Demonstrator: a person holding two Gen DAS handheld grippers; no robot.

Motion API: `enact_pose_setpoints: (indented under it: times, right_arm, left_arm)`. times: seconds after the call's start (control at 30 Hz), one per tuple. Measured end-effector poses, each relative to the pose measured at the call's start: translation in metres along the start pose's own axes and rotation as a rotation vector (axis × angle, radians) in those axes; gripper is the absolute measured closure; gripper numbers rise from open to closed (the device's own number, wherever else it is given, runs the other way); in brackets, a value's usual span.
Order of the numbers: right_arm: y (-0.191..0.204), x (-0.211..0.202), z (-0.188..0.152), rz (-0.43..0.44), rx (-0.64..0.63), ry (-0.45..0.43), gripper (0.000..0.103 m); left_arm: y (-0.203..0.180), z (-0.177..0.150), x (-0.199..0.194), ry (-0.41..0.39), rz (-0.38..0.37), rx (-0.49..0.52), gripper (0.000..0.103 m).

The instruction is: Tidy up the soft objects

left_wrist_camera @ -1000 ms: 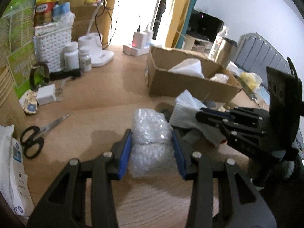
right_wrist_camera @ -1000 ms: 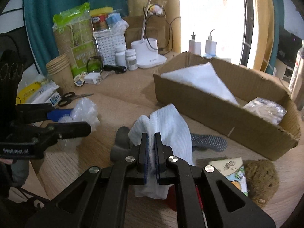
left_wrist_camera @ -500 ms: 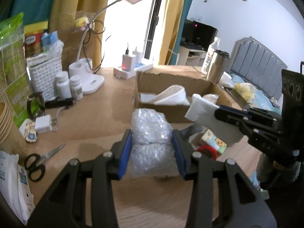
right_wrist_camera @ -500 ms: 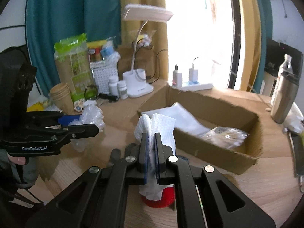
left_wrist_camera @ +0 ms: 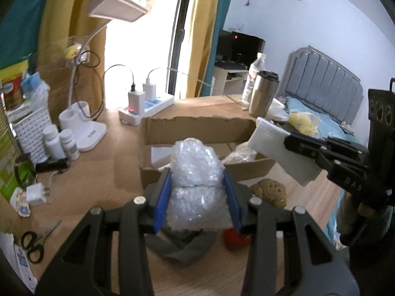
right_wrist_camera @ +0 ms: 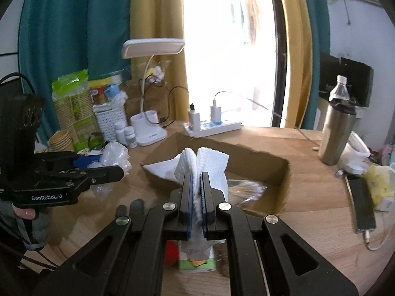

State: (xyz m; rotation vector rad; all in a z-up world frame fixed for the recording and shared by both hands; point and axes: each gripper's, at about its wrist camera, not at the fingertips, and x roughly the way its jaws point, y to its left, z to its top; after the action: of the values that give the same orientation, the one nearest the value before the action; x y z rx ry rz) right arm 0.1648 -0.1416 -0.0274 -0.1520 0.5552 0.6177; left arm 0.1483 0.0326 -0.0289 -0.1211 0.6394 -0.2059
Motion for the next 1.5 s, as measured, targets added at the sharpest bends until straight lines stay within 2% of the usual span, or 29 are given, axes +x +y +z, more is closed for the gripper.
enact_pose_setpoints:
  times: [0.77,1.5]
  right_arm:
    - [-0.056,0.016,0.01,-0.051,0.061,-0.036,0.097]
    - [-0.078,0.073,0.02,-0.032,0.083,0.008,0.097]
  left_arm:
    - [-0.033,0.042,0.05,-0.004,-0.055,0.103,0.06]
    - [-0.024,0.056,0.116,0.039,-0.075,0.073,0.06]
